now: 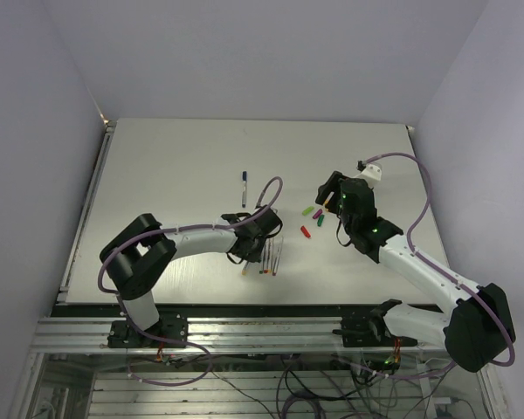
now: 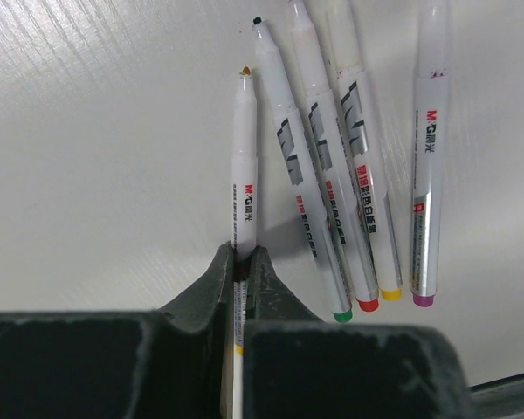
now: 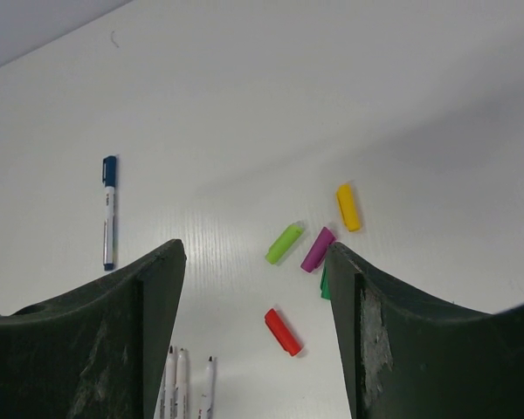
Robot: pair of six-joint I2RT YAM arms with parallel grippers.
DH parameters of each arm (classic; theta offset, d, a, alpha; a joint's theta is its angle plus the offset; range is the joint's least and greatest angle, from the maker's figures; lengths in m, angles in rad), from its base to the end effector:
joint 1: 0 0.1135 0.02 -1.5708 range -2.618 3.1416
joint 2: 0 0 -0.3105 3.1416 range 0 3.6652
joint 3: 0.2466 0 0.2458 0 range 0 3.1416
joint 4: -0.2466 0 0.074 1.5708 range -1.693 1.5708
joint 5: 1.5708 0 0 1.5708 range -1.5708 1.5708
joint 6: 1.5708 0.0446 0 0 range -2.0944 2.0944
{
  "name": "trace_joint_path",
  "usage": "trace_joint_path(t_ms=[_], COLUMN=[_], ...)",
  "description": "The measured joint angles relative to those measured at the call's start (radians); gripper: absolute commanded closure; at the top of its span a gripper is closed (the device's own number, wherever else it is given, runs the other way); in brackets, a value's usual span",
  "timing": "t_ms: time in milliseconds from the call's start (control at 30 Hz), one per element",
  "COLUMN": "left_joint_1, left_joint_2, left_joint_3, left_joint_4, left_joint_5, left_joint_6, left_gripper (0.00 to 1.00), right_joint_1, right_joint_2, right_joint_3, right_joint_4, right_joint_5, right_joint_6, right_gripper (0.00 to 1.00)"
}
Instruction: Insert the pens into the pen caps
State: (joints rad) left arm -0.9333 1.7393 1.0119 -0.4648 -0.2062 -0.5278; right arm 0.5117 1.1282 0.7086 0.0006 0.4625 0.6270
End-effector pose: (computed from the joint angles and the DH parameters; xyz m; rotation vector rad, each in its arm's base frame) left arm 0.2058 -0.2626 0.1966 0.4951 2.6760 -0.1382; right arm 0.2131 0.0968 0.3054 0.4063 1.9121 0.2932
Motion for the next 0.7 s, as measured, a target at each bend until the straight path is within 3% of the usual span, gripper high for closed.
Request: trace_joint_path(t_ms=[333, 700], left_joint_1=[0.0, 0.01], left_joint_2=[-0.008, -0.011], left_joint_3=[-0.005, 0.012], left_joint_4=[-0.002, -0.08], left_joint_5=[-0.021, -0.122], left_joint_6=[-0.039, -0.051], left_gripper=[0.93, 0.93], right_joint_1=[-0.002, -0.008], right_joint_2=[0.007, 0.184], right_joint_3=[0.001, 0.122], right_joint_4=[0.001, -0.1], right_joint_5=[-0.019, -0.03], right_joint_6=[-0.018, -0.017], right_gripper=[0.48, 0.46])
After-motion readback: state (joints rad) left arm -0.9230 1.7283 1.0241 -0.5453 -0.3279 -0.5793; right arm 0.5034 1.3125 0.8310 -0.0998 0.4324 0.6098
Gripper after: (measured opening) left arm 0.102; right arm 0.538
